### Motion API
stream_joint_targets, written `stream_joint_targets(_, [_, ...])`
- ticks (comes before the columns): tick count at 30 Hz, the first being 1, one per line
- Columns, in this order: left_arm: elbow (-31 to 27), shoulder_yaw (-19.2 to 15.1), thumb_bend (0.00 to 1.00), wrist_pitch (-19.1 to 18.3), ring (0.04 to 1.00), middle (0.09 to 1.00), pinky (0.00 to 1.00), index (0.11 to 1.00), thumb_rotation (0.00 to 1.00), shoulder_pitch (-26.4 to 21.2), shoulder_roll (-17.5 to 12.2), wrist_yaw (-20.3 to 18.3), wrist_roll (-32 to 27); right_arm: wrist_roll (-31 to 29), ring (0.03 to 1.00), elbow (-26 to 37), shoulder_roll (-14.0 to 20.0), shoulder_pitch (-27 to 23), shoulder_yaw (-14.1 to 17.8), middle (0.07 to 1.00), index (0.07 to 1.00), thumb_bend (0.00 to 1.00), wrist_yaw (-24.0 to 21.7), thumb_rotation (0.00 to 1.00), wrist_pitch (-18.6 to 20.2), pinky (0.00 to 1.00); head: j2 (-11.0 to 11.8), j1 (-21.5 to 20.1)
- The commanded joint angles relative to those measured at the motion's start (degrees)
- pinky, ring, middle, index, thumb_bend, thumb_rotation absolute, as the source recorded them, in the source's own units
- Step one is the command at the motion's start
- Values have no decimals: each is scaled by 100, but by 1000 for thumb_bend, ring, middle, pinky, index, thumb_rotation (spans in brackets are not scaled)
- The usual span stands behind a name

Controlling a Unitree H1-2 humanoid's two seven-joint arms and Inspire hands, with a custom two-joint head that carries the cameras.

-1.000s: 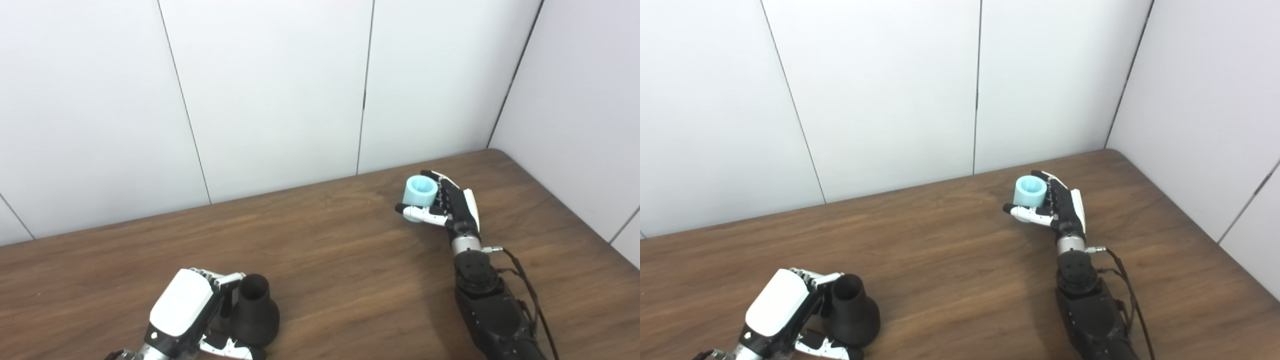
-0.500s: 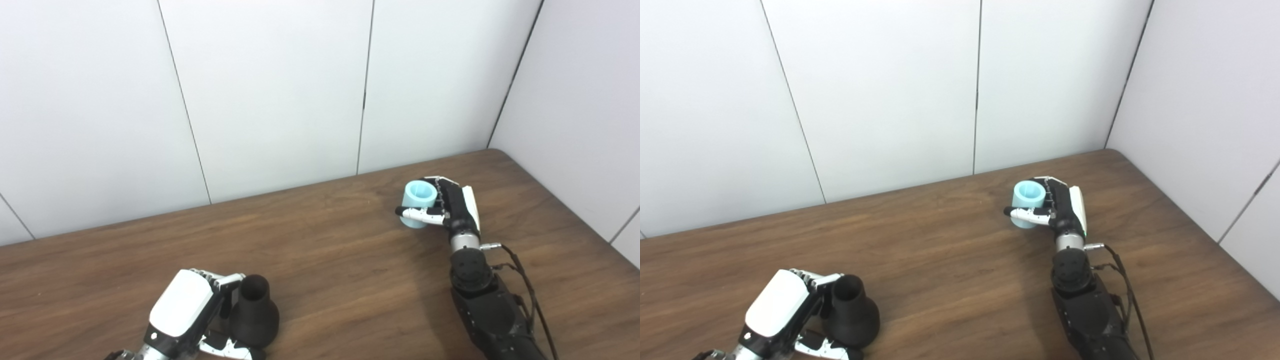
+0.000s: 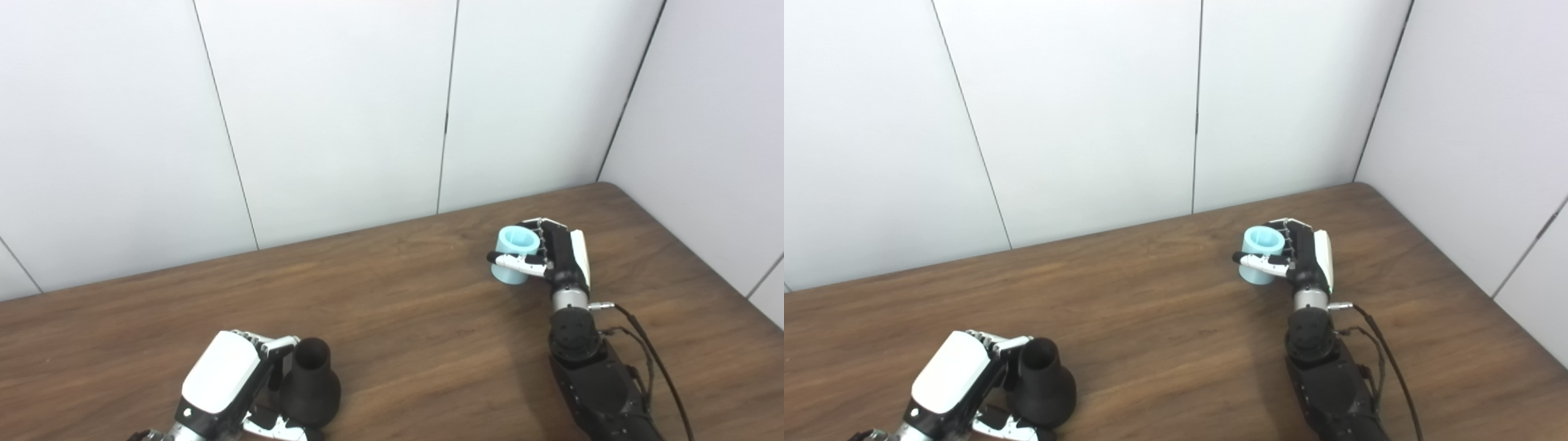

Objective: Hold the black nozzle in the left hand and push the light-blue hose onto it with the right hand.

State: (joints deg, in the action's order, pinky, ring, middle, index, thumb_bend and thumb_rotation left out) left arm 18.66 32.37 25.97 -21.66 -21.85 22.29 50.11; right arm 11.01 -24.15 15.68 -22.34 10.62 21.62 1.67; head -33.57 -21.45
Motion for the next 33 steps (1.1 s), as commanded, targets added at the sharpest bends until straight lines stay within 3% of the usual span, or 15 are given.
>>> stream_joint_targets(1, [311,131,519,90,130,197,82,482,38,659,-33,98,-31,98,474,357,71,-64,-59,476,497,527,-26,0,-200,438,-8,-3])
stream_joint_targets(16, [290,54,519,68,130,192,83,482,38,676,118,-93,53,370,402,2423,29,290,-631,457,525,523,-765,0,-415,363,-111,353])
stream_joint_targets(27, [202,-136,518,-36,131,193,86,482,38,771,293,-527,-22,183,408,4188,-374,501,-967,461,520,521,-1648,0,219,345,-209,809])
stream_joint_targets(33, [215,-235,518,-62,129,191,86,482,38,797,422,-743,-58,104,390,4785,-551,557,-1141,460,522,521,-2057,0,547,332,-310,1164])
